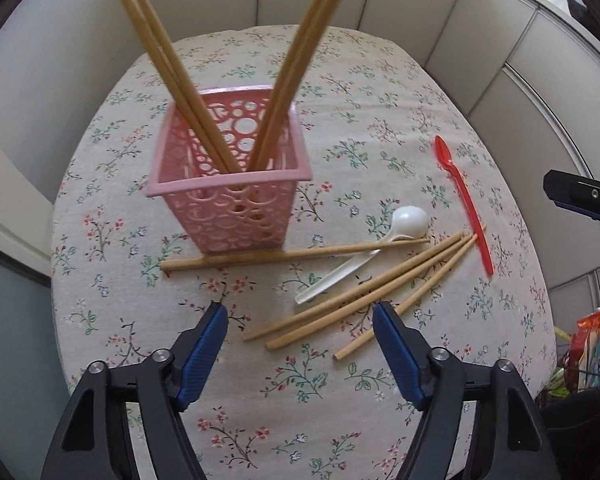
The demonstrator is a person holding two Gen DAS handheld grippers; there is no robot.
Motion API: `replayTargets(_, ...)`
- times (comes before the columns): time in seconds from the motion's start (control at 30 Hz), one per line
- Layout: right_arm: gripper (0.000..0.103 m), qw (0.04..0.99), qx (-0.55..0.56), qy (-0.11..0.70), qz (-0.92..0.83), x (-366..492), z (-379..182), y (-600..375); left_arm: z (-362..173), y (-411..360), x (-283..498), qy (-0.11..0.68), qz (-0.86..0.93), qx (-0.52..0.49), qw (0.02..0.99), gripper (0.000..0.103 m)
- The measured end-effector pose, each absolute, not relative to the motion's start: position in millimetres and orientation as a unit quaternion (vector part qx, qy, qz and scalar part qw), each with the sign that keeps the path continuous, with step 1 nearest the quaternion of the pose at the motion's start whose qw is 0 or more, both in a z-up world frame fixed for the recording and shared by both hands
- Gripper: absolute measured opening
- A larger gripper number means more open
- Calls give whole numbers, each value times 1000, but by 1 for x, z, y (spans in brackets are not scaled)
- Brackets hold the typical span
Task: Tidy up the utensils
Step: 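Lower the left gripper onto a wooden chopstick beside the white spoon and close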
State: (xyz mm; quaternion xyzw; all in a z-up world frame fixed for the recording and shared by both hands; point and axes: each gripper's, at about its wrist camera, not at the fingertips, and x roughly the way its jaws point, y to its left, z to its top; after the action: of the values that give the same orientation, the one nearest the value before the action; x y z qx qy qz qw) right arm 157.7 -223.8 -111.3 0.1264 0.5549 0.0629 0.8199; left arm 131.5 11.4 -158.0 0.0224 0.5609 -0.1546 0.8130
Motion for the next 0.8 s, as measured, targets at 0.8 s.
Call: replayTargets(0.8,68,796,197,572,5,146,-132,-318,-205,-98,167,536,-211,233,784,33)
